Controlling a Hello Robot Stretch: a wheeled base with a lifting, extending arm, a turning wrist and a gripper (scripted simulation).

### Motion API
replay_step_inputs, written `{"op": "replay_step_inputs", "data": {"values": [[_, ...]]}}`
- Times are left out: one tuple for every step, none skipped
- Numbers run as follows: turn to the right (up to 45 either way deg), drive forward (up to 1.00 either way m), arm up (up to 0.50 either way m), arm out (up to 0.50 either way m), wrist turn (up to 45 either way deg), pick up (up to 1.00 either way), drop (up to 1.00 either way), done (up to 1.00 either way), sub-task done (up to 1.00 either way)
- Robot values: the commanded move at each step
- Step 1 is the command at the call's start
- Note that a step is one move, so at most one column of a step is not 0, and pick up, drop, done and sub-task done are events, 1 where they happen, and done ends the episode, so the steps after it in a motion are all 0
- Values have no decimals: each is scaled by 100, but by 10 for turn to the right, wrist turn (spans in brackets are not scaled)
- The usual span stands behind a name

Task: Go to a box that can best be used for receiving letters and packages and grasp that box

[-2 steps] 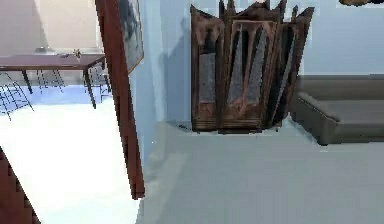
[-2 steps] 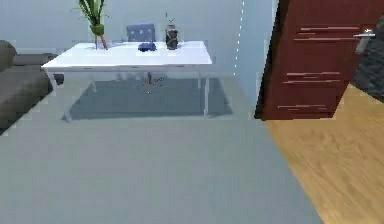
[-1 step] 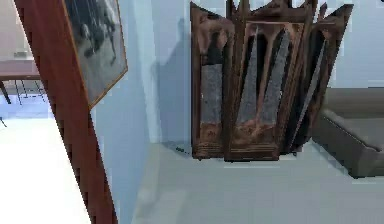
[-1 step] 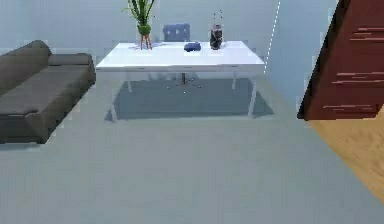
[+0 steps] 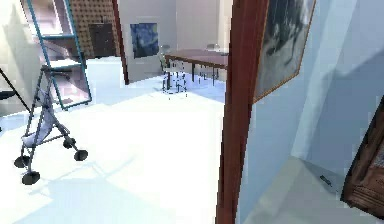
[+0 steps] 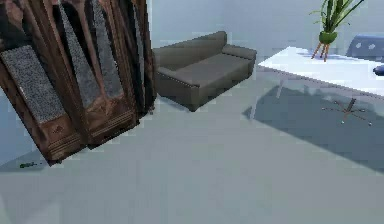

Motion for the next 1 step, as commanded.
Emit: {"op": "replay_step_inputs", "data": {"values": [[0, 25, 0, 0, 0, 0, 0, 0, 0]]}}
